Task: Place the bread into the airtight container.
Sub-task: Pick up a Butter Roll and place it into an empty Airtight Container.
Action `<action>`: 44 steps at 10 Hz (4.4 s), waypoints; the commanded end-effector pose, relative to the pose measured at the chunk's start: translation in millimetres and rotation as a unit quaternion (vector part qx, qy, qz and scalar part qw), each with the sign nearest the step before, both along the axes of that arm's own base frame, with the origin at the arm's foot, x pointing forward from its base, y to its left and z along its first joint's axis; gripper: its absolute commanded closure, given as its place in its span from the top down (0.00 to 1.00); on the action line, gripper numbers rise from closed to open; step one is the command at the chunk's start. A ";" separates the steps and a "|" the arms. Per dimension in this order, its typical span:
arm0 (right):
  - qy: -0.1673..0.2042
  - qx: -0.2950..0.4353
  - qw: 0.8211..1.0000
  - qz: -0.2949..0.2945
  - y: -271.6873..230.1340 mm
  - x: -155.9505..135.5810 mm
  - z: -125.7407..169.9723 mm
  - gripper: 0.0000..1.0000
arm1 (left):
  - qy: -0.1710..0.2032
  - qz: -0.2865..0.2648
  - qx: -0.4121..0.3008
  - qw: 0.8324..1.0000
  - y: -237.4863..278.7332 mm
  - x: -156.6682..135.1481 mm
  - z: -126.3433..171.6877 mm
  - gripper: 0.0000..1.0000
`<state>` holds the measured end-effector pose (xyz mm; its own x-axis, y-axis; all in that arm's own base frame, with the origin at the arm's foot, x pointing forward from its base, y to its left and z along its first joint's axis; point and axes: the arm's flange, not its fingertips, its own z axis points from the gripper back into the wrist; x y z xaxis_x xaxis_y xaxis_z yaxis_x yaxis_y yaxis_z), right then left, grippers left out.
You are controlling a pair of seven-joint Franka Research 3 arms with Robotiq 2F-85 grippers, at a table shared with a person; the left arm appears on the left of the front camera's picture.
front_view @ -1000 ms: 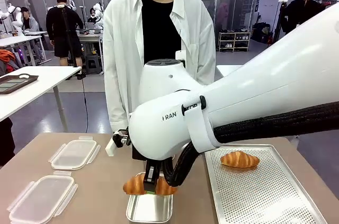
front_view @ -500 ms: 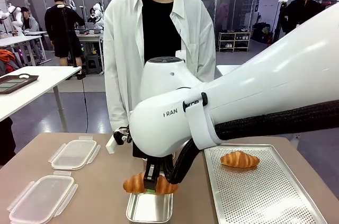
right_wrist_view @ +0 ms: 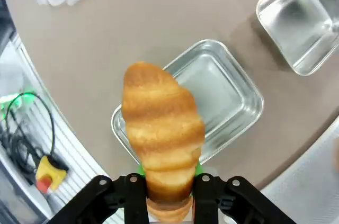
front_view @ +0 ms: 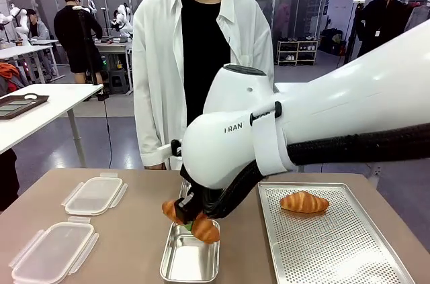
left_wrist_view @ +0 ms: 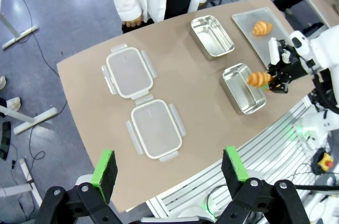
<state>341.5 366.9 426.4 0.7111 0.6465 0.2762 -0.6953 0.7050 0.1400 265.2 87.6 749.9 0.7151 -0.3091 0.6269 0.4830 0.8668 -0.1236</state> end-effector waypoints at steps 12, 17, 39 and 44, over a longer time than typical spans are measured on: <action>0.011 0.000 0.950 -0.312 38.1 3.8 -90.1 1.00 | -0.002 -0.007 0.001 1.000 -0.4 -0.6 0.8 1.00; 0.007 0.002 0.955 -0.296 36.8 9.9 -77.7 1.00 | -0.002 -0.007 0.001 1.000 -0.4 -0.6 0.8 1.00; 0.028 0.053 0.981 -0.185 -73.1 -36.1 137.1 1.00 | -0.002 -0.007 0.001 1.000 -0.4 -0.6 0.8 1.00; -0.073 0.072 0.989 -0.102 -244.8 -37.0 154.7 1.00 | -0.002 -0.007 0.001 1.000 -0.4 -0.6 0.8 1.00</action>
<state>316.1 149.5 586.6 0.7986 0.4260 0.4251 -0.5344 0.8268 0.1753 265.1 88.0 749.9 0.7158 -0.3079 0.6268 0.4813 0.8678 -0.1234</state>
